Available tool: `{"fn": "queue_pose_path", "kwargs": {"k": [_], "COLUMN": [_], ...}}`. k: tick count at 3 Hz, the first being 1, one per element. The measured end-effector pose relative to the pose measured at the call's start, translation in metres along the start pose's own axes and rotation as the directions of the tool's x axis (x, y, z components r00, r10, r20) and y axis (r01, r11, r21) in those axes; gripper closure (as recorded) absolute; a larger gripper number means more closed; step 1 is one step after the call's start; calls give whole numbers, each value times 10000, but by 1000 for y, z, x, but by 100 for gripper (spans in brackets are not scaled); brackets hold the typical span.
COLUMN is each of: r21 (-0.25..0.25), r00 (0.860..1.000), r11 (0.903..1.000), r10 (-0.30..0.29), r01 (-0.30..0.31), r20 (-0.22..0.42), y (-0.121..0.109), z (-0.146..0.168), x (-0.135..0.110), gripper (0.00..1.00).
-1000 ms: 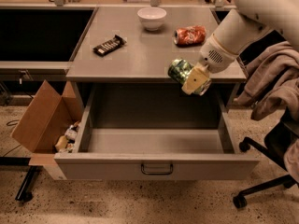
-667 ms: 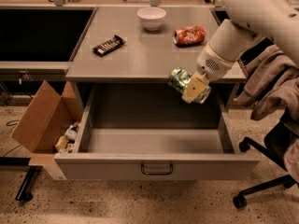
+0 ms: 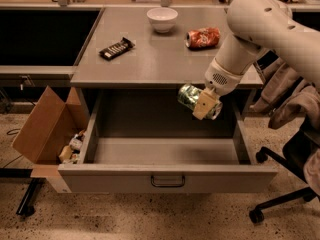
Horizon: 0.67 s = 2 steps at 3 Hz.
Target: Place green can into top drawer
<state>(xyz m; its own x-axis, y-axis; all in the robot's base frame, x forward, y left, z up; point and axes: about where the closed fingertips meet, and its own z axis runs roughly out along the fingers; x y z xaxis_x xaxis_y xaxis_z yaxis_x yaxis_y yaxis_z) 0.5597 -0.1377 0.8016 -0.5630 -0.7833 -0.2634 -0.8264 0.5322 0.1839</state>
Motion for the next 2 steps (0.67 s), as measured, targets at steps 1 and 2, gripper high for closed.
{"fn": "queue_pose_path", "kwargs": {"k": [1, 2], "r21": [-435, -855], "r00": [9981, 9946], "r11": [9986, 9948], "r10": [288, 470], "r01": [-312, -549], "r20": [-551, -920], "y": [1, 2], "z": [34, 74], "x": [9, 19], "gripper": [100, 100]}}
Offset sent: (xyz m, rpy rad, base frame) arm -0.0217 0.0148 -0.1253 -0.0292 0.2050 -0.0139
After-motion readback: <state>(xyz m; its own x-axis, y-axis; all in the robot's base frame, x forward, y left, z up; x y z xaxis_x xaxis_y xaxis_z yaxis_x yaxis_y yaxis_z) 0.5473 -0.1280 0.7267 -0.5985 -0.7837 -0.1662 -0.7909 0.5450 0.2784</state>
